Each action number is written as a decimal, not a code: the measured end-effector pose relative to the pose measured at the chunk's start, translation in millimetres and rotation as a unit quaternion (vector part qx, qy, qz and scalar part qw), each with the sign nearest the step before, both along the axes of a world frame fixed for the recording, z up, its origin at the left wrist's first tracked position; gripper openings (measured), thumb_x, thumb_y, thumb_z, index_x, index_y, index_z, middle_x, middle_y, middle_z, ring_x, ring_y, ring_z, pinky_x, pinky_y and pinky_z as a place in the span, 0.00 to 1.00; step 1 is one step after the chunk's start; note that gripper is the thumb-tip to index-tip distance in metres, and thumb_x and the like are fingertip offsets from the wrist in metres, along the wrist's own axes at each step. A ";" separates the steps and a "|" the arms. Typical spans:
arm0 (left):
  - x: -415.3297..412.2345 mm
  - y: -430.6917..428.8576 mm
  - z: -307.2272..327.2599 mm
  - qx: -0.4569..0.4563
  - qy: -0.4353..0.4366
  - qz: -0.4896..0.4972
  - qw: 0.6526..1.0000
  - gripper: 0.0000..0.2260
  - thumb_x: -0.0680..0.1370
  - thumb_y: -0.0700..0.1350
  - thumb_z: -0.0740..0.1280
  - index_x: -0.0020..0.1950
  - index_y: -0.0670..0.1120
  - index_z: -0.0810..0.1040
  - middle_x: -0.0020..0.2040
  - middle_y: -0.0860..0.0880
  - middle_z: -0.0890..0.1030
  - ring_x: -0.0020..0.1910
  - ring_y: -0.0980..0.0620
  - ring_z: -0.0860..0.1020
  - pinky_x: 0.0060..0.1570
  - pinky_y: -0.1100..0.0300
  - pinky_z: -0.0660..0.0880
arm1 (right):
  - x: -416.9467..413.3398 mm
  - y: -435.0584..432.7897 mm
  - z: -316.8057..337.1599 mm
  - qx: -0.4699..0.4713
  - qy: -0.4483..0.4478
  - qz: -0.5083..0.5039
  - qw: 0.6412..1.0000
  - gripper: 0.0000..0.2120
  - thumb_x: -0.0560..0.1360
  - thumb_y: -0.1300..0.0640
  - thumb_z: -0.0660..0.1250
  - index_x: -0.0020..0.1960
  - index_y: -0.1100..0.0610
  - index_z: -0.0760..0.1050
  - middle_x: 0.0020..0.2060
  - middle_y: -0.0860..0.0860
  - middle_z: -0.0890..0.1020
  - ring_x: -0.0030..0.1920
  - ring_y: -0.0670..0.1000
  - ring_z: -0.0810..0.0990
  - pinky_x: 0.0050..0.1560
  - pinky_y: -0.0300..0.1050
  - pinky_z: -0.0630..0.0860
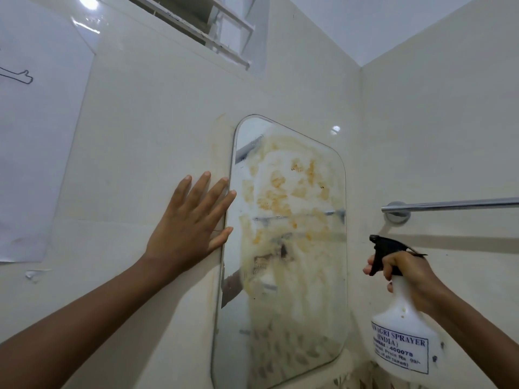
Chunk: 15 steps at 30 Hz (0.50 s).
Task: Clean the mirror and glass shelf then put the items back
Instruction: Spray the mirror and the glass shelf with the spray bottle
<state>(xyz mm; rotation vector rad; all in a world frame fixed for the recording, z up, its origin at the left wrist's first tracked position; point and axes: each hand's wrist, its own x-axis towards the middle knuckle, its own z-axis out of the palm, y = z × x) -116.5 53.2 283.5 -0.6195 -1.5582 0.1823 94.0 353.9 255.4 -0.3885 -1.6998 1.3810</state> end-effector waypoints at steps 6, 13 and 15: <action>-1.2 0.4 -0.2 0.002 0.004 -0.001 1.000 0.28 0.78 0.59 0.50 0.74 0.45 0.59 0.73 0.41 0.66 0.72 0.37 0.61 0.70 0.41 0.55 | 1.1 -5.8 -14.4 0.025 -0.006 0.024 0.999 0.13 0.52 0.68 0.56 0.36 0.66 0.72 0.30 0.59 0.75 0.27 0.51 0.73 0.24 0.39 0.62; 0.2 -0.5 0.1 -0.002 0.004 -0.011 1.000 0.29 0.78 0.59 0.49 0.74 0.45 0.59 0.74 0.41 0.65 0.73 0.37 0.61 0.71 0.41 0.54 | -6.7 -41.8 -29.6 0.071 -0.041 0.154 0.985 0.20 0.52 0.66 0.58 0.41 0.73 0.74 0.32 0.64 0.77 0.31 0.56 0.73 0.23 0.41 0.63; 0.5 -0.5 0.3 -0.002 0.003 -0.013 1.000 0.29 0.78 0.59 0.49 0.74 0.45 0.60 0.73 0.40 0.65 0.72 0.37 0.61 0.70 0.41 0.54 | -8.0 -39.7 -35.1 0.062 -0.043 0.136 0.988 0.19 0.52 0.66 0.58 0.41 0.74 0.73 0.32 0.63 0.76 0.31 0.56 0.72 0.24 0.41 0.62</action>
